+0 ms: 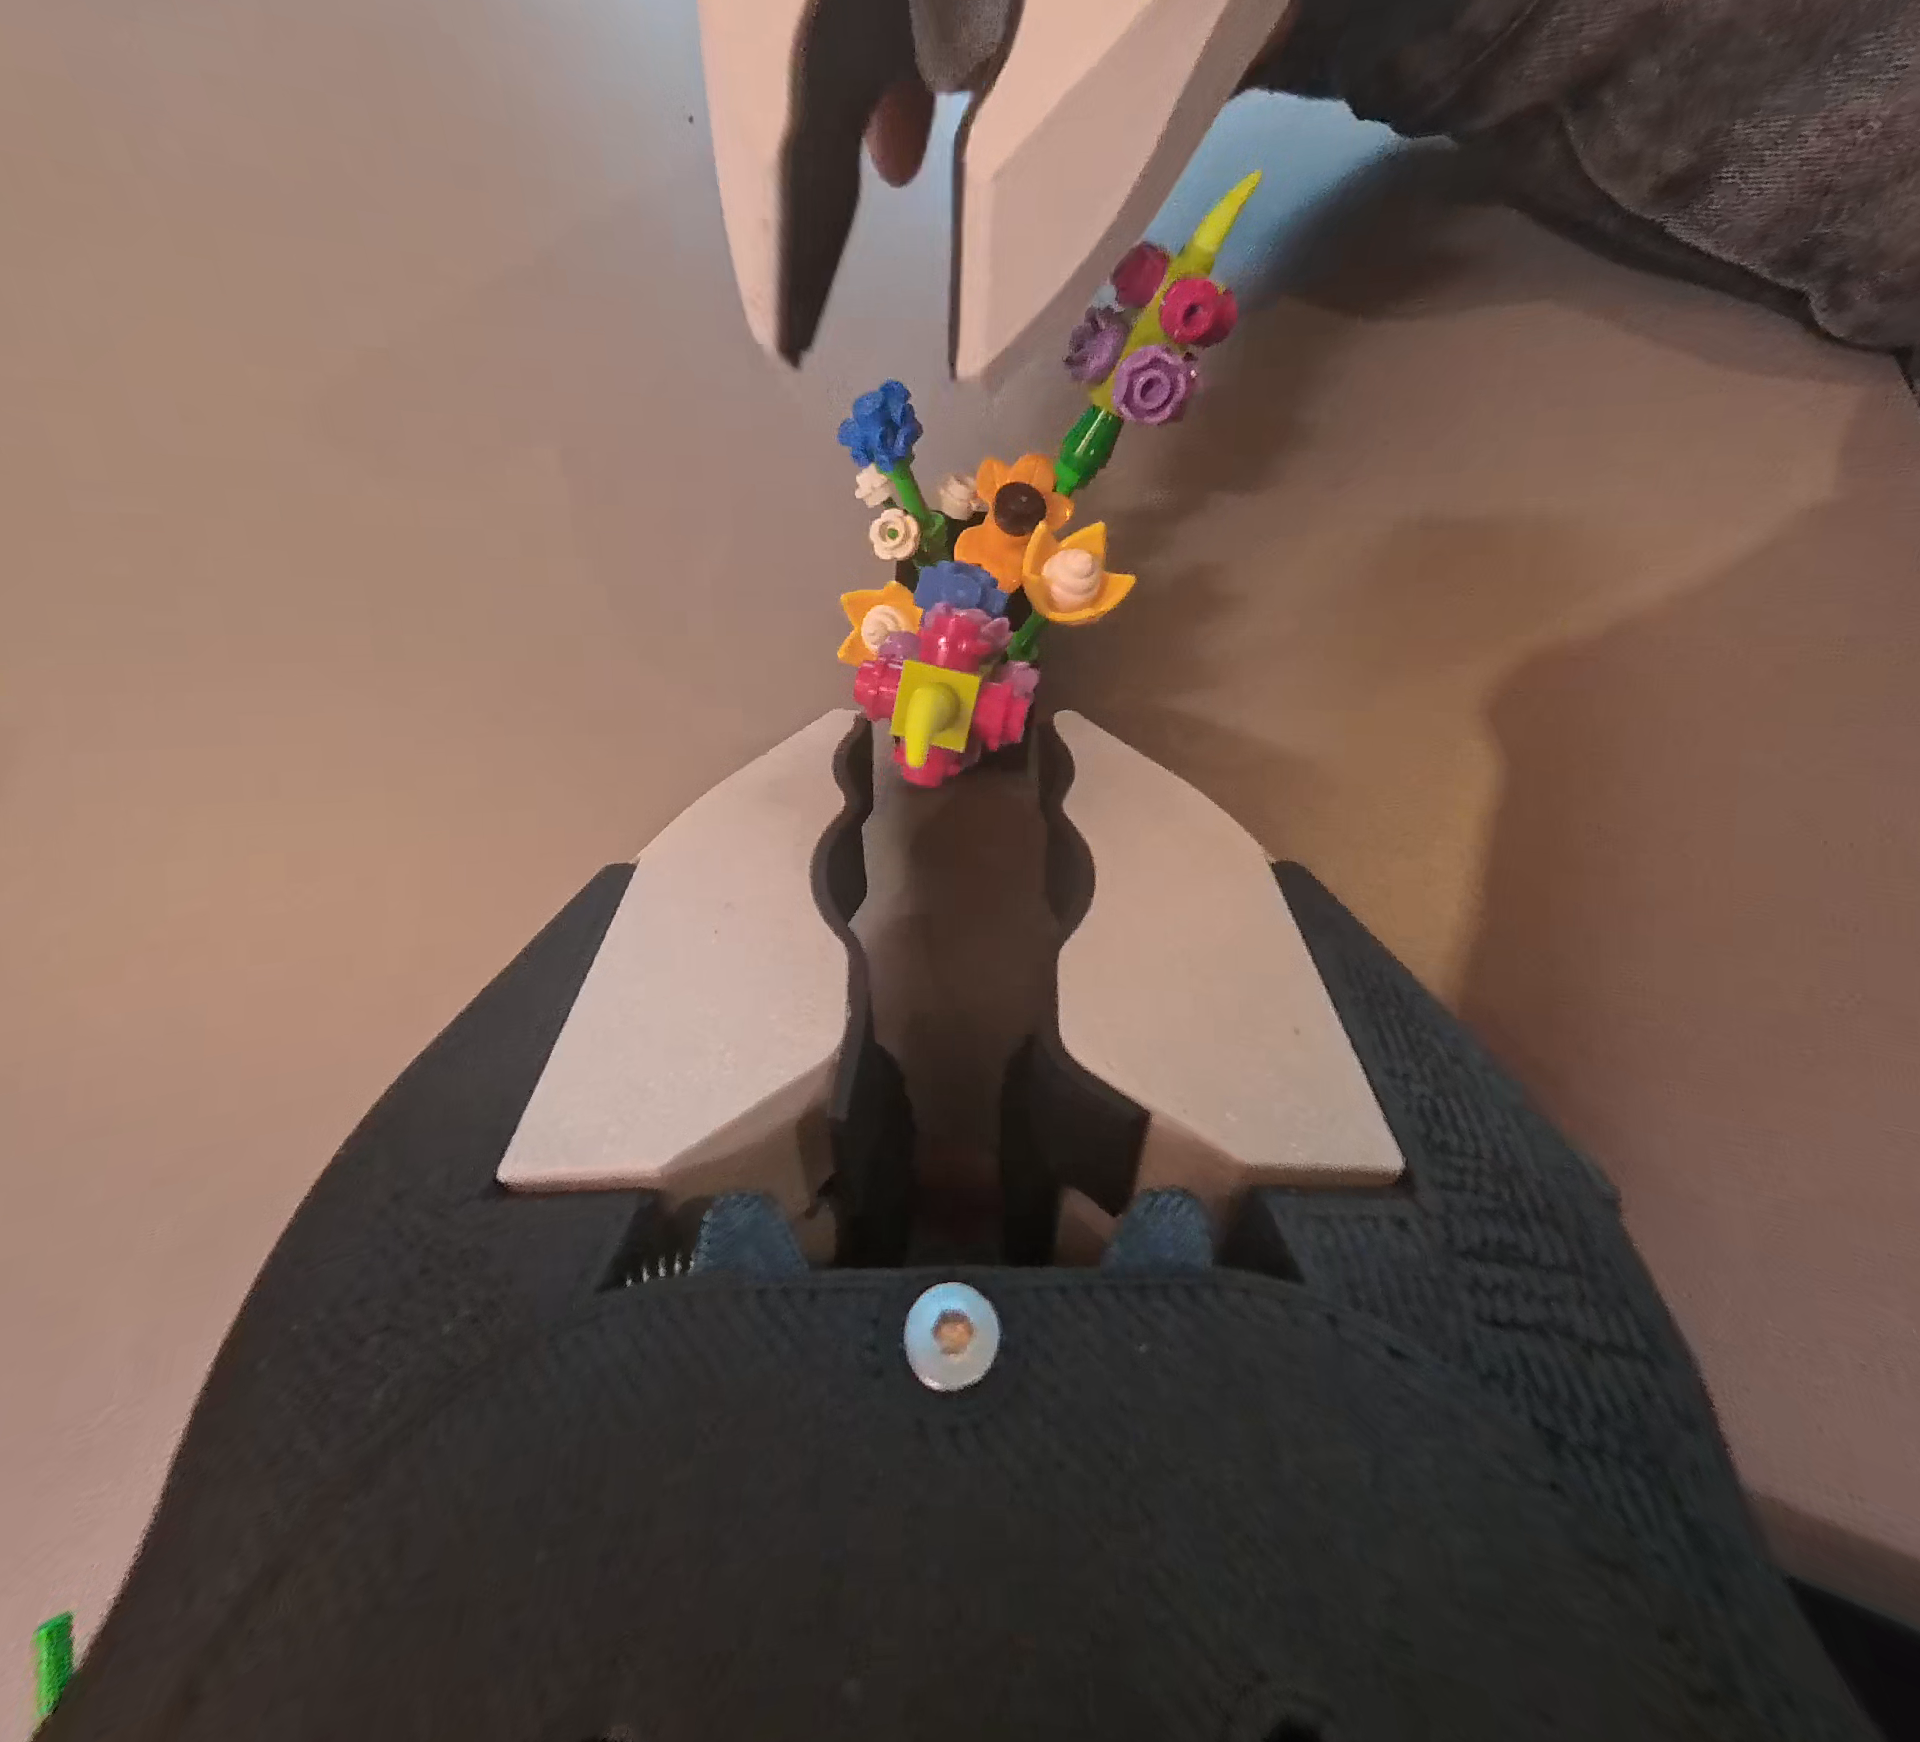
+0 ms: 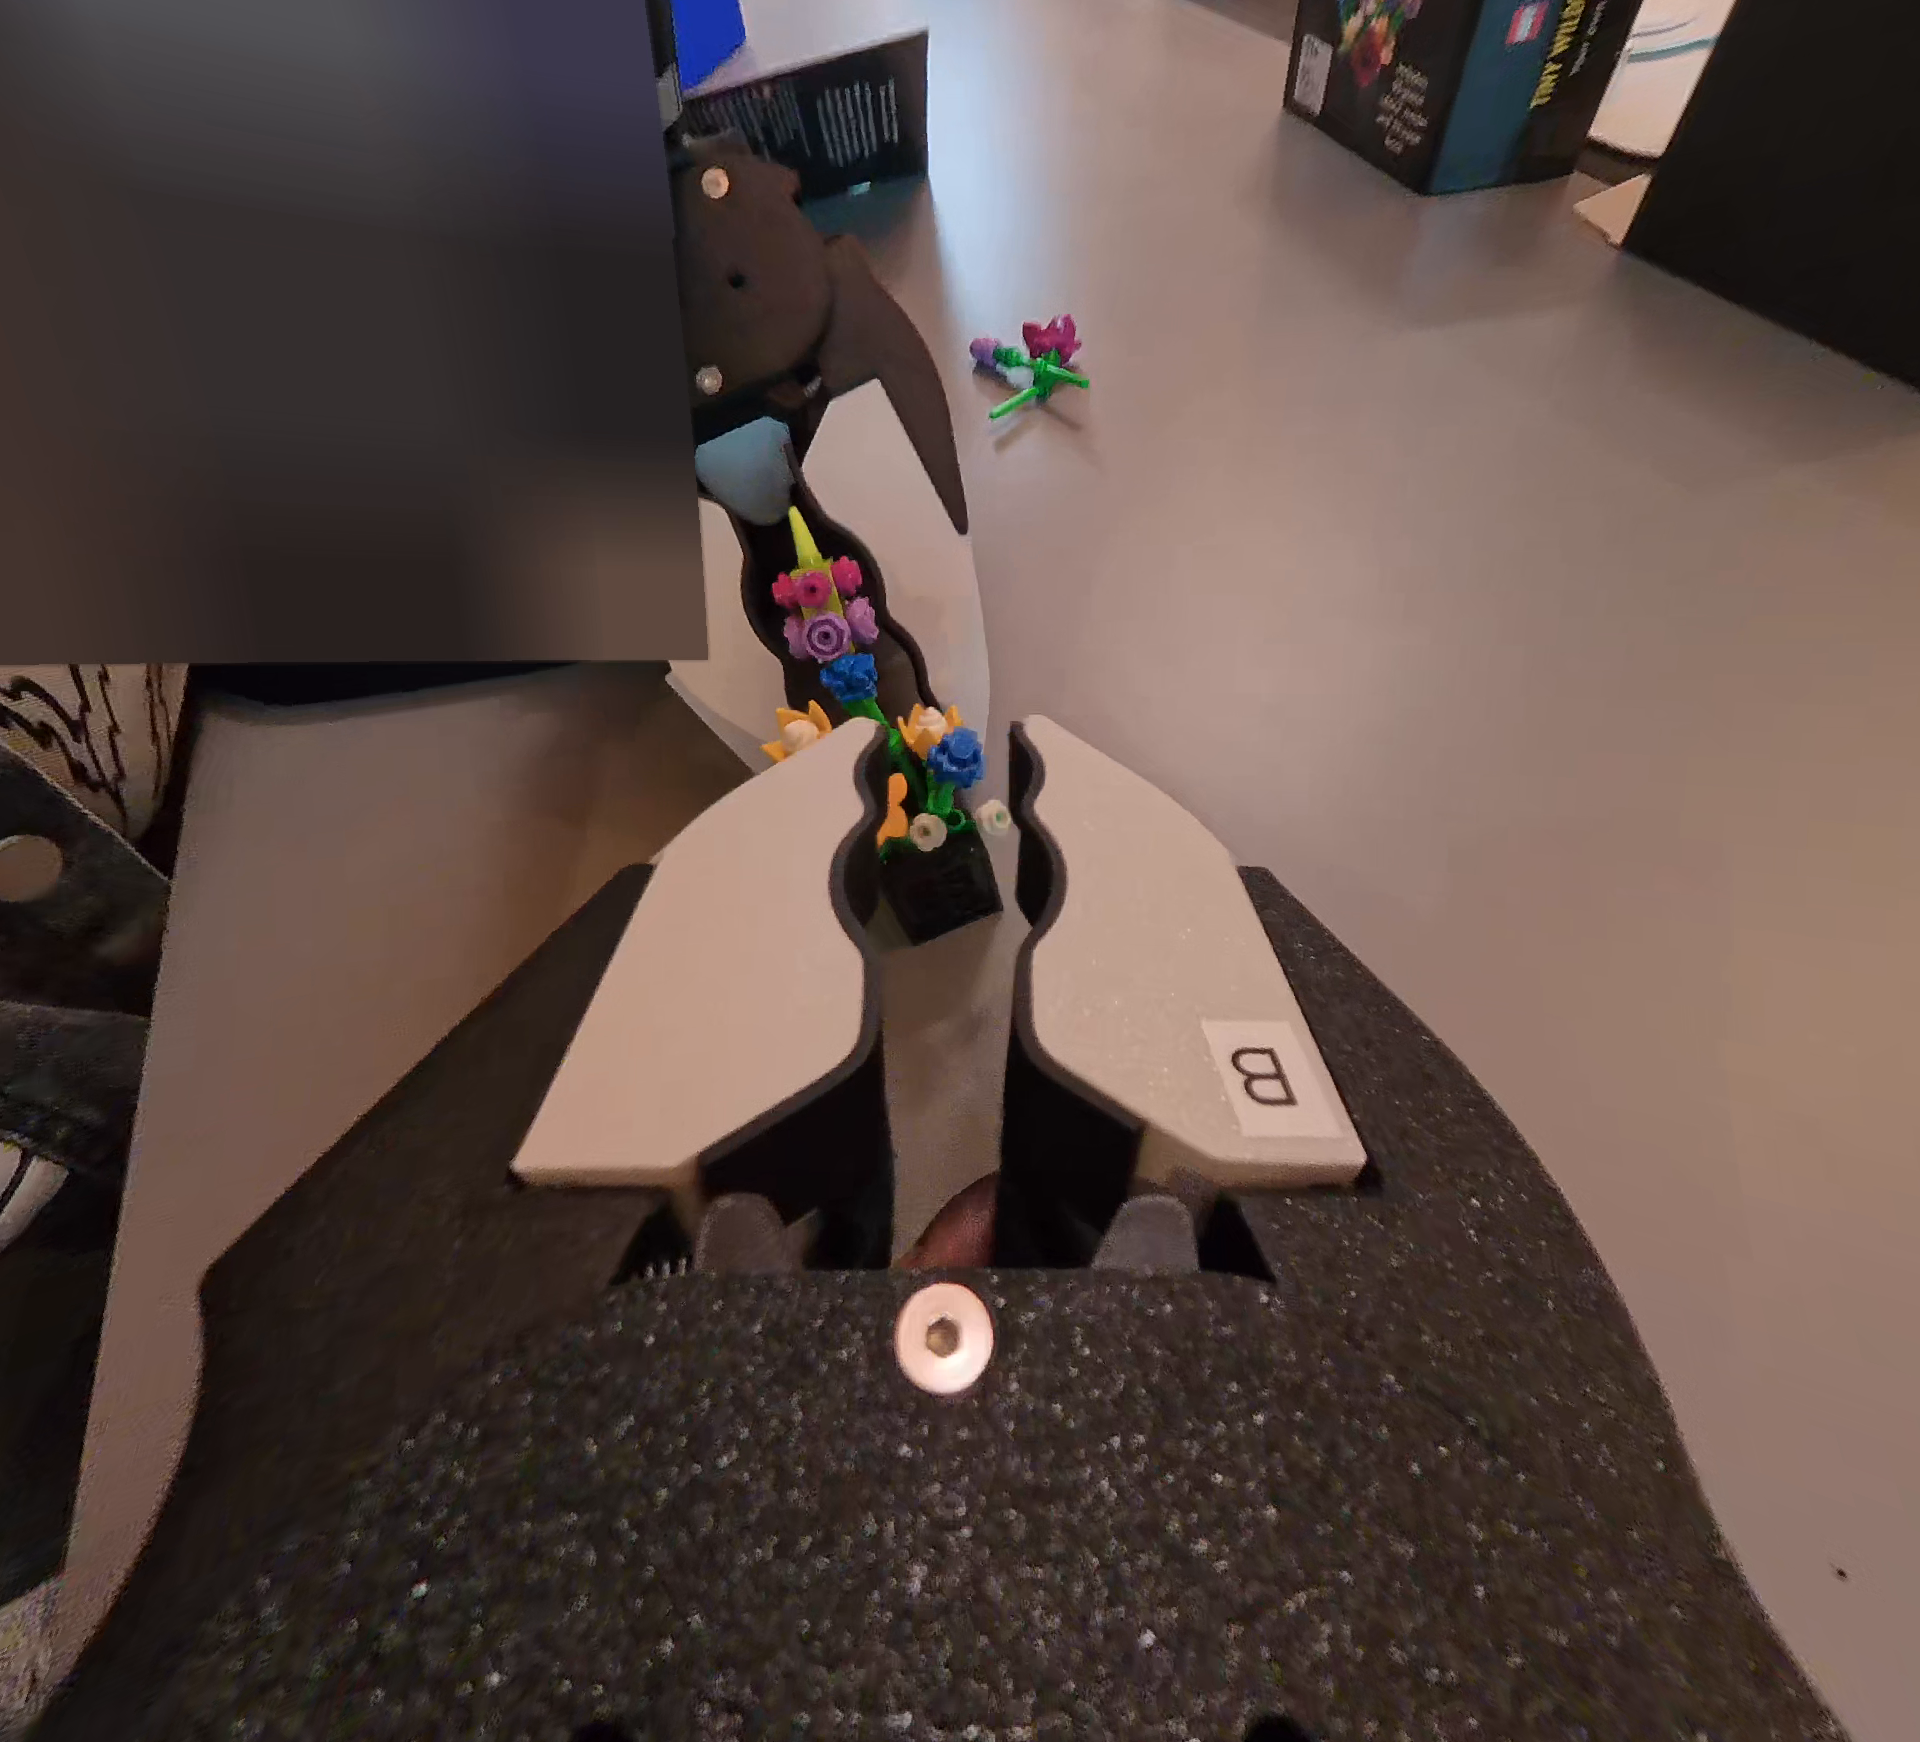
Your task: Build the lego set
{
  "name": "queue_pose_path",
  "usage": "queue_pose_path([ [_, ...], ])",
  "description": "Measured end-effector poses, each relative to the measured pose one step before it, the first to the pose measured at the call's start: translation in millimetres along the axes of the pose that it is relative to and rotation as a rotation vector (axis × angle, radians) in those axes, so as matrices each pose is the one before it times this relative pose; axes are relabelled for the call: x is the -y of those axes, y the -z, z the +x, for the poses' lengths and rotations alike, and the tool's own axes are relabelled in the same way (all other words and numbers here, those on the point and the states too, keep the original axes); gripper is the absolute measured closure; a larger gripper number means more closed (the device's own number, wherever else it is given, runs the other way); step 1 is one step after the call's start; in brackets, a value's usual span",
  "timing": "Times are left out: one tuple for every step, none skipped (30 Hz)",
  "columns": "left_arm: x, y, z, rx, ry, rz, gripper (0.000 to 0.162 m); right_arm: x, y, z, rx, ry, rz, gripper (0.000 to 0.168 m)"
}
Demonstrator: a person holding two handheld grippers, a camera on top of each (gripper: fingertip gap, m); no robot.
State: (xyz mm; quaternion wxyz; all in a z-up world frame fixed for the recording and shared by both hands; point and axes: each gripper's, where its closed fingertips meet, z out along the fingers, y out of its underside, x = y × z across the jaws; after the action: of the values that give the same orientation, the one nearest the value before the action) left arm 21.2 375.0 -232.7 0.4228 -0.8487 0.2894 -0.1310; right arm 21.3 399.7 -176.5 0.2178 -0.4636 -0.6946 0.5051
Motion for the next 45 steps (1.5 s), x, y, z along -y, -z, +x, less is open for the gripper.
queue_pose_path([
  [0.98,1.01,0.02,-0.0013,0.0012,0.0099,0.13,4.1,2.54,0.0,0.0077,-0.0137,0.0304,0.143],
  [1.28,1.12,0.17,-0.0016,0.0,0.0113,0.128,4.49,2.62,-0.18,0.0098,-0.0144,0.0335,0.14],
  [1.21,1.32,-0.36,0.0033,0.0,0.0119,0.125,4.35,2.77,0.27,0.0058,-0.0124,0.0323,0.139],
  [0.49,1.88,-0.27,0.0025,-0.0016,0.0075,0.119,4.4,3.06,0.68,0.0018,-0.008,0.0317,0.135],
  [-0.88,2.85,0.2,0.001,0.0062,-0.0059,0.113,4.28,3.39,0.81,-0.0002,-0.0034,0.0318,0.131],
  [-1.8,4.35,1.91,-0.0075,0.015,-0.0215,0.107,3.8,3.83,1.5,-0.0046,-0.0013,0.0299,0.128],
  [-1.76,5.99,2.53,-0.0076,0.014,-0.0241,0.101,3.27,3.92,1.89,-0.0075,-0.0016,0.0258,0.126],
  [-1.08,8.17,1.78,0.0033,0.011,-0.0138,0.097,2.81,3.73,1.33,-0.0043,-0.0016,0.0216,0.123],
  [-0.55,10.29,1.6,0.0108,0.0031,-0.0003,0.094,2.78,3.55,1.08,-0.0032,-0.0007,0.0196,0.122],
  [-0.48,11.89,0.62,0.0198,0.0006,0.0076,0.093,2.83,3.24,1.13,-0.0067,0.0018,0.0183,0.12],
  [-0.66,12.64,-0.93,0.0288,0.007,0.0161,0.092,2.5,2.8,0.88,-0.0074,0.0059,0.0147,0.118],
  [-1.41,12.92,-2.03,0.0305,0.0156,0.0204,0.092,2.1,2.67,0.63,-0.0084,0.0104,0.0112,0.117],
  [-2.61,12.88,-3.3,0.0329,0.0248,0.0196,0.092,1.7,2.33,1.35,-0.0141,0.0151,0.0094,0.116],
  [-3.92,12.34,-5.27,0.0395,0.0322,0.0174,0.091,0.81,2.45,2.9,-0.0241,0.0172,0.0058,0.116],
  [-5.28,11.85,-6.9,0.0439,0.0295,0.0107,0.09,-0.43,2.62,5.03,-0.0378,0.0157,-0.0028,0.116],
  [-6.23,11.11,-8.78,0.0514,0.0228,0.0051,0.09,-1.13,2.6,6.95,-0.0565,0.0131,-0.0143,0.115],
  [-6.41,10.08,-8.72,0.0461,0.0158,0.0058,0.09,0.44,1.8,7.01,-0.0759,0.0096,-0.0221,0.115],
  [-6.31,8.93,-8.04,0.036,0.0127,0.005,0.09,3.95,0.24,2.45,-0.079,0.0084,-0.0274,0.116],
  [-6.66,7.73,-8.9,0.0382,0.0126,-0.0014,0.09,6.58,-1.77,-4.38,-0.0687,0.0133,-0.0372,0.116],
  [-6.7,6.94,-8.81,0.0342,0.0067,-0.0073,0.09,8.22,-3.63,-10.35,-0.0593,0.021,-0.0436,0.118],
  [-4.9,6.16,-7.78,0.0279,0.0052,-0.0003,0.09,9.52,-5.45,-15.13,-0.0476,0.0256,-0.0412,0.119],
  [-2.51,5.53,-6.45,0.0197,0.0094,0.0139,0.09,10.42,-7.71,-19.45,-0.0271,0.0245,-0.0368,0.122],
  [-0.47,4.39,-4.91,0.0102,0.0175,0.0252,0.091,10.61,-10.71,-23.99,0.0051,0.0225,-0.0323,0.126],
  [0.53,3.12,-3.94,0.0056,0.0236,0.0275,0.092,9.98,-14.03,-27.82,0.0395,0.0255,-0.0312,0.127],
  [0.32,1.96,-2.64,0.0,0.0206,0.0222,0.093,7.99,-17.47,-28.62,0.0621,0.039,-0.0354,0.131],
  [0.03,1.36,-1.14,-0.0047,0.0162,0.017,0.094,5.08,-20.31,-24.81,0.0642,0.059,-0.0469,0.138],
  [-0.28,0.8,-1.02,-0.0029,0.0168,0.0132,0.094,0.57,-21.71,-17.2,0.0521,0.077,-0.0716,0.143],
  [-0.1,0.9,0.0,-0.0057,0.0169,0.0101,0.095,-3.47,-21.01,-8.83,0.0388,0.088,-0.0977,0.144],
  [1.27,1.38,2.11,-0.0131,0.0132,0.0113,0.095,-3.75,-18.59,-2.71,0.0327,0.0848,-0.099,0.145],
  [2.83,1.34,3.44,-0.0152,0.0043,0.0184,0.096,-0.66,-15.74,1.59,0.0333,0.0644,-0.0755,0.145],
  [3.33,1.27,3.15,-0.0103,-0.0031,0.0222,0.098,1.93,-12.51,4.31,0.0391,0.0456,-0.0539,0.146],
  [3.07,1.11,1.75,-0.0032,-0.0002,0.0255,0.099,2.6,-10.12,5.92,0.0414,0.0382,-0.0429,0.148],
  [2.44,1.62,-1.12,0.0087,0.0102,0.0247,0.1,0.78,-8.54,7.27,0.0374,0.0342,-0.0466,0.148],
  [2.5,2.62,-5.26,0.0299,0.0187,0.0246,0.102,-0.78,-7.77,7.46,0.0321,0.0353,-0.0516,0.148],
  [2.28,3.27,-7.49,0.0398,0.0178,0.0199,0.102,0.07,-7.76,7.33,0.0206,0.0368,-0.0422,0.148],
  [2.4,2.98,-7.47,0.0347,0.0137,0.0142,0.102,0.29,-8.24,5.89,0.0184,0.033,-0.0345,0.145],
  [2.48,2.21,-4.51,0.0156,0.0108,0.0138,0.102,-0.63,-8.52,3.07,0.0273,0.0267,-0.0367,0.143],
  [2.13,1.7,-1.69,0.0007,0.0138,0.0111,0.102,-1.31,-8.36,2.71,0.0203,0.02,-0.0359,0.141],
  [1.45,1.17,0.1,-0.0081,0.0116,0.0067,0.102,-1.79,-7.73,3.55,0.0076,0.0174,-0.0344,0.14],
  [1.05,0.78,1.08,-0.0086,0.0077,0.0059,0.102,-1.87,-6.78,3.8,-0.0004,0.0159,-0.029,0.139],
  [0.58,0.32,1.07,-0.0059,0.001,0.0033,0.102,-1.97,-5.68,3.58,-0.0013,0.0085,-0.0234,0.139],
  [-0.05,-0.06,1.19,-0.0037,-0.0043,-0.0013,0.102,-1.17,-4.38,2.29,0.0055,0.0012,-0.0138,0.14],
  [-0.27,-0.28,1.31,-0.0045,-0.0054,-0.0027,0.102,-0.35,-3.63,1.28,0.0081,-0.0006,-0.0052,0.142],
  [-0.32,-0.24,1.34,-0.0041,-0.0039,-0.0023,0.102,-1.2,-3.17,0.55,0.0084,0.0012,-0.0093,0.145],
  [-0.15,-0.06,0.87,-0.0024,-0.0033,-0.0007,0.102,-2.1,-2.97,0.09,0.0058,0.0044,-0.0156,0.148],
])
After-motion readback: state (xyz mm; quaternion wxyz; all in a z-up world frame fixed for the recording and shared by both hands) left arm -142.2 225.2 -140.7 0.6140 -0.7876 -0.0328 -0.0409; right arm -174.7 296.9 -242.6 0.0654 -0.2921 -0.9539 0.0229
